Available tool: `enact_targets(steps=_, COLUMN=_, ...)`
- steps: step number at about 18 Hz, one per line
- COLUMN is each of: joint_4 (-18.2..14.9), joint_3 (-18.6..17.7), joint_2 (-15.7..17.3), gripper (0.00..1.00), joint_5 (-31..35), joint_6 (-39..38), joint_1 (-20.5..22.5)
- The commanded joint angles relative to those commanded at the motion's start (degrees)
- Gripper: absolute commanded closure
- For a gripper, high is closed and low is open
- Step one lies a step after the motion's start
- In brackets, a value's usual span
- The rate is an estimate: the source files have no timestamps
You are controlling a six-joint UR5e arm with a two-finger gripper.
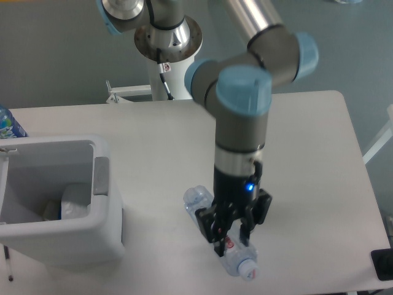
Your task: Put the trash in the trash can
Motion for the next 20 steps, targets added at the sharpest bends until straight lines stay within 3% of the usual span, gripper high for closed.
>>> enact_targets(steps=4, joint_4=4.40, joint_3=0.88, joint_2=1.76, gripper=0.51, joint_5=-5.11, joint_6=0.09, joint_1=0.09)
enact_targets(steps=10, joint_4=4.67, joint_3=1.32, joint_2=5.98, gripper=0.51, joint_5=-8.72, joint_6=0.35, joint_1=0.18)
enact_targets(steps=15, joint_4=5.37, joint_3=1.24, joint_2=6.69, gripper=0.51, joint_5=-10.82, joint_6=0.18, joint_1=-0.96)
enact_targets(steps=20, joint_4=5.37, joint_3=0.01, joint_2=7.13, gripper=0.51, joint_5=-11.53, joint_6=0.09, joint_1=-6.84)
